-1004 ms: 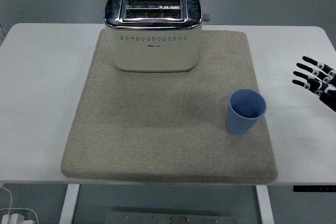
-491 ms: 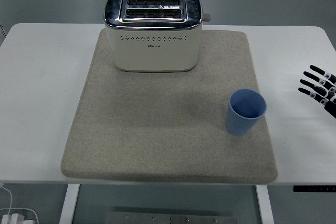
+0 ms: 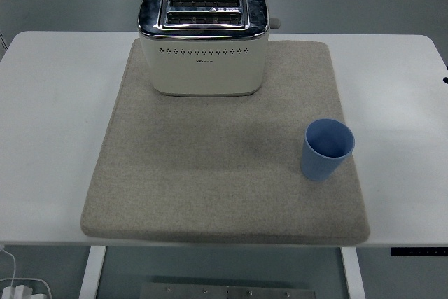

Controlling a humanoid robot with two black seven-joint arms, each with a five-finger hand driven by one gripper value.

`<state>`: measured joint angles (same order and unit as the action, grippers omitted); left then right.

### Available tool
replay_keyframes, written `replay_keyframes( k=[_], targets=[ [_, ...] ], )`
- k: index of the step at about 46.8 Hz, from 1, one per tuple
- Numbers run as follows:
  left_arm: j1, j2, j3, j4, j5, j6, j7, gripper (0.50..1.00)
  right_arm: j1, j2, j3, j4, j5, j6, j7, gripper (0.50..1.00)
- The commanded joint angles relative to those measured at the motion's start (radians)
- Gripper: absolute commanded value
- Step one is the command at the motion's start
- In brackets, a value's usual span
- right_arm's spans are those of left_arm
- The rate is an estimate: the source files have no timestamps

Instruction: Put the water cup in front of the bread machine

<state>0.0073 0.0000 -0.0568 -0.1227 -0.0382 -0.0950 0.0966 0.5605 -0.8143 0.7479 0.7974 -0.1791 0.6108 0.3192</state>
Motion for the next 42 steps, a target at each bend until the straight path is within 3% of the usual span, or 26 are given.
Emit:
replay_keyframes(
  k=[1, 12, 20, 31, 42],
  targets=[
    [0.000, 0.000, 0.000, 0.000, 0.000, 0.000, 0.000, 1.000, 0.033, 0.001, -0.001, -0.043, 0.000, 0.000, 0.001, 0.923],
    [0.000, 0.000, 0.000, 0.000, 0.000, 0.000, 0.000, 1.000, 0.151, 0.020, -0.015, -0.257, 0.000, 0.000, 0.001, 0.924],
    [0.000, 0.000, 0.000, 0.000, 0.000, 0.000, 0.000, 1.000, 0.206, 0.012, -0.016, -0.345, 0.003, 0.000, 0.006, 0.921],
    [0.000, 0.000, 0.000, 0.000, 0.001, 0.000, 0.000, 1.000, 0.220, -0.040, -0.058, -0.369, 0.041, 0.000, 0.003, 0.924],
    [0.000, 0.000, 0.000, 0.000, 0.000, 0.000, 0.000, 1.000, 0.236, -0.063, -0.229, -0.351, 0.032, 0.000, 0.009, 0.924]
  ],
)
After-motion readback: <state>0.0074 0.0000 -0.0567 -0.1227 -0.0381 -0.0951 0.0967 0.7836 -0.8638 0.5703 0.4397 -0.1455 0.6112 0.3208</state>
